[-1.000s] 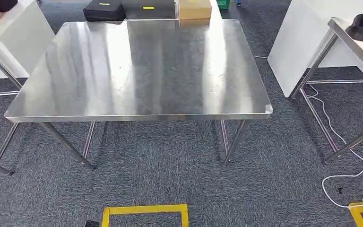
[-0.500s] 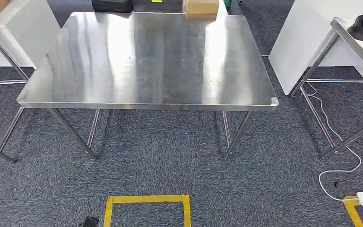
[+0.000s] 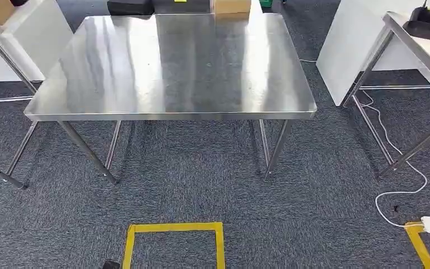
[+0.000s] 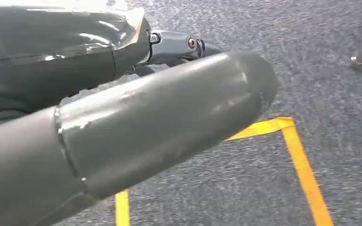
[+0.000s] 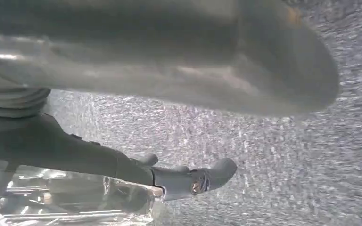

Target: Take the parts from the cabinet and place them on the table.

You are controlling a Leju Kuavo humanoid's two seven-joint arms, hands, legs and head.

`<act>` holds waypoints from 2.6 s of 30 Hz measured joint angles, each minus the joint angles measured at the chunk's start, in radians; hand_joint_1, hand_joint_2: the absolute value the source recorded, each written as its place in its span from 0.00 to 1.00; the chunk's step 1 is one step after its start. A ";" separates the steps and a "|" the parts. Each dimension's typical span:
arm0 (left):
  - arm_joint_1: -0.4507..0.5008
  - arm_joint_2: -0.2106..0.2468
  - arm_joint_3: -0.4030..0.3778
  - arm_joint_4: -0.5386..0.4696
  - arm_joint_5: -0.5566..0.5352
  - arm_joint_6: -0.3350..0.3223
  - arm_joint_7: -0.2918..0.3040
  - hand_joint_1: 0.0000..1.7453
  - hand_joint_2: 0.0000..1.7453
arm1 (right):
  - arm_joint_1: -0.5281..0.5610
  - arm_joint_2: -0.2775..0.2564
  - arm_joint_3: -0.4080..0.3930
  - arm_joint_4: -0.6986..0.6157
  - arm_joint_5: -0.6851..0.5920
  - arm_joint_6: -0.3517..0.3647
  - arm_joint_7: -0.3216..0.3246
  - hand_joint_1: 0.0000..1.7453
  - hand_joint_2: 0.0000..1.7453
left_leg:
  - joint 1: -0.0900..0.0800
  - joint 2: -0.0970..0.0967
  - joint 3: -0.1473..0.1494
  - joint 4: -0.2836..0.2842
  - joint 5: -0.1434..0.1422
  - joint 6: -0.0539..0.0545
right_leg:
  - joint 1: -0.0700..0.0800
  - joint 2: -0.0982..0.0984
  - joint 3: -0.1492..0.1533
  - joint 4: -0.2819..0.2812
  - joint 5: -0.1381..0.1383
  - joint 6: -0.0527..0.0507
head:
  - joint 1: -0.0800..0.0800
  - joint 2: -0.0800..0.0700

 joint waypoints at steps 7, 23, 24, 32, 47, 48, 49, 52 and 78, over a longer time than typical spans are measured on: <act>0.003 0.003 -0.001 0.000 -0.005 0.003 0.002 0.00 0.00 | 0.003 0.004 0.000 0.000 0.000 0.000 0.018 0.00 0.00 | -0.011 -0.003 0.191 -0.301 0.096 0.030 | 0.005 0.001 -0.041 0.025 0.026 0.033 | -0.001 0.000; 0.003 0.000 0.000 0.003 -0.018 0.003 0.003 0.00 0.00 | 0.009 0.002 0.000 0.000 -0.003 -0.003 0.024 0.00 0.00 | -0.011 0.008 0.090 -0.307 0.206 0.027 | 0.004 0.008 0.055 -0.007 -0.057 0.055 | 0.013 0.000; 0.004 0.000 0.000 0.003 -0.019 0.003 0.003 0.00 0.00 | 0.010 0.002 0.000 0.000 -0.006 -0.004 0.024 0.00 0.00 | -0.011 0.008 0.087 -0.308 0.209 0.021 | -0.002 0.007 0.050 -0.008 -0.052 0.047 | 0.013 0.000; 0.009 -0.005 -0.001 0.006 -0.039 0.004 -0.004 0.00 0.00 | 0.016 0.006 -0.003 0.000 -0.026 -0.011 0.043 0.00 0.00 | 0.005 0.000 0.039 -0.054 0.042 -0.002 | -0.009 0.000 0.007 -0.001 -0.008 0.017 | 0.005 0.000; 0.007 -0.019 -0.002 0.007 -0.050 0.013 -0.007 0.00 0.00 | 0.031 -0.028 -0.008 0.003 -0.018 0.021 0.047 0.00 0.00 | -0.013 0.006 0.090 -0.296 0.173 0.069 | -0.002 0.003 -0.112 0.291 -0.148 0.063 | 0.010 0.000; 0.007 -0.019 -0.002 0.006 -0.051 0.013 -0.006 0.00 0.00 | 0.033 -0.031 -0.008 0.004 -0.017 0.022 0.049 0.00 0.00 | -0.015 0.005 0.085 -0.296 0.179 0.068 | -0.001 0.002 -0.050 0.198 -0.119 0.067 | 0.010 0.000; 0.007 -0.018 -0.002 0.006 -0.050 0.014 -0.006 0.00 0.00 | 0.033 -0.037 -0.009 0.005 -0.015 0.022 0.051 0.00 0.00 | -0.016 0.005 0.081 -0.295 0.184 0.065 | -0.001 0.002 0.014 0.095 -0.094 0.067 | 0.009 0.000; 0.007 -0.011 -0.001 0.006 -0.038 0.014 -0.010 0.00 0.00 | 0.030 -0.042 -0.009 0.010 -0.009 0.003 0.052 0.00 0.00 | -0.023 0.009 0.075 -0.293 0.199 0.048 | 0.017 0.002 0.066 -0.015 -0.072 0.044 | 0.009 0.000; -0.003 -0.009 0.014 0.006 -0.027 0.000 -0.012 0.00 0.00 | 0.023 -0.019 -0.007 0.013 -0.021 0.010 0.007 0.00 0.00 | -0.012 0.000 0.053 -0.265 0.176 0.065 | -0.003 0.000 -0.096 0.259 -0.143 0.074 | 0.016 0.000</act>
